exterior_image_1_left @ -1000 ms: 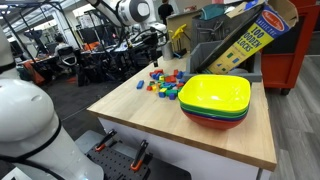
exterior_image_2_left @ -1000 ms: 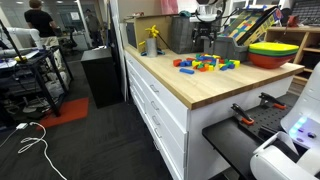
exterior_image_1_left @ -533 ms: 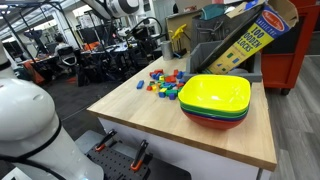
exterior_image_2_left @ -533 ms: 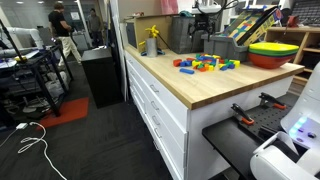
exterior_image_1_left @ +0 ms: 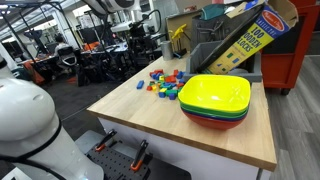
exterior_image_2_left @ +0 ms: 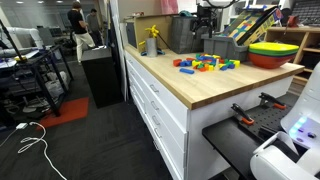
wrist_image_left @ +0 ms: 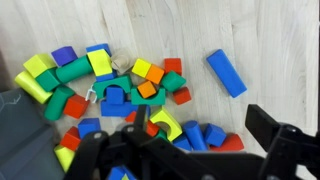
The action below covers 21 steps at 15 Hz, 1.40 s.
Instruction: Lift a blue block next to the orange block and pile it on top of the other piled blocks
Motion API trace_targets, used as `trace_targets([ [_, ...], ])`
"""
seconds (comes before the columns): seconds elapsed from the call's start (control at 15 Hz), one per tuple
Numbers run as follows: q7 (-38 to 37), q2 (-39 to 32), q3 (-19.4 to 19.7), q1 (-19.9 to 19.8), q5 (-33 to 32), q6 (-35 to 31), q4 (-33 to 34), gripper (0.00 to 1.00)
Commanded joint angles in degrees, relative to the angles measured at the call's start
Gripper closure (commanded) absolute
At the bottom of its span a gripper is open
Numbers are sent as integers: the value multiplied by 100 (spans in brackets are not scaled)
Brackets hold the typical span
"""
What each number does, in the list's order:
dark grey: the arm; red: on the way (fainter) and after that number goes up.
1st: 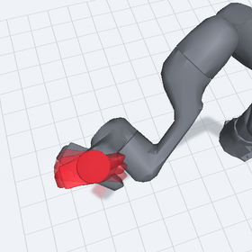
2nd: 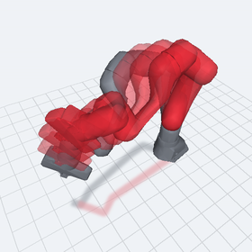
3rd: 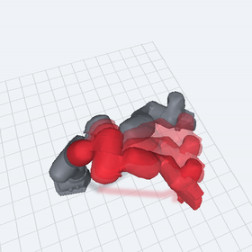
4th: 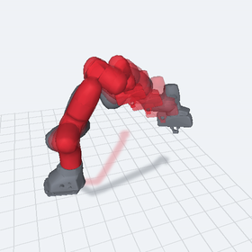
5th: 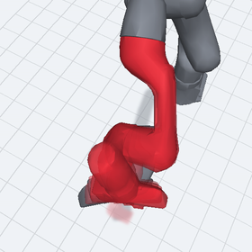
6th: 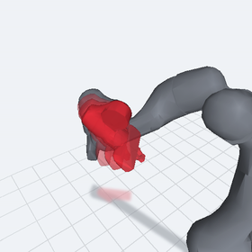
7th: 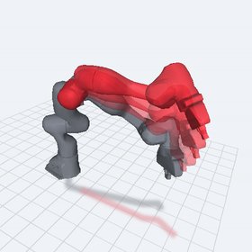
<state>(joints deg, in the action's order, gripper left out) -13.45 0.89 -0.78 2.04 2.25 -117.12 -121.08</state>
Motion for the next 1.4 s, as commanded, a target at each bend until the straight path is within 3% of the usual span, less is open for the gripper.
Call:
trace_targets([
  [0.0, 697, 622, -3, -44, -68, 406, -457, 0],
  [0.33, 965, 1244, -17, -41, -76, 998, -818, 0],
  [0.67, 720, 1958, -180, 24, -49, 1433, -1182, 0],
  [1.33, -69, 2872, -704, 195, 199, 1348, -1454, 0],
])
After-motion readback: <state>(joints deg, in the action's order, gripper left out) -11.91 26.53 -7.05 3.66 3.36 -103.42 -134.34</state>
